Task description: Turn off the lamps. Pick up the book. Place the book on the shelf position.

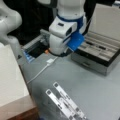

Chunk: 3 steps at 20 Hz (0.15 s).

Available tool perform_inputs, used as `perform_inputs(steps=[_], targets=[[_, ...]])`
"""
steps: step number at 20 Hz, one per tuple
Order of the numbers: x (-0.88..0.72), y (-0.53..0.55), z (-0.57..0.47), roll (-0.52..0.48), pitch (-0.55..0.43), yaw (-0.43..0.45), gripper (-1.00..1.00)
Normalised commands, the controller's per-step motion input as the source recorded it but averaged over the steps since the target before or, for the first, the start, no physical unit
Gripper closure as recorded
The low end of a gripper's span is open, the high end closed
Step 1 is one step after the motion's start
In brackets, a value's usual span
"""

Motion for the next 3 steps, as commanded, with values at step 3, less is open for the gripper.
perform_inputs(steps=[3], targets=[[-0.19, 0.13, -0.15, 0.082, -0.204, -0.106, -1.00]])
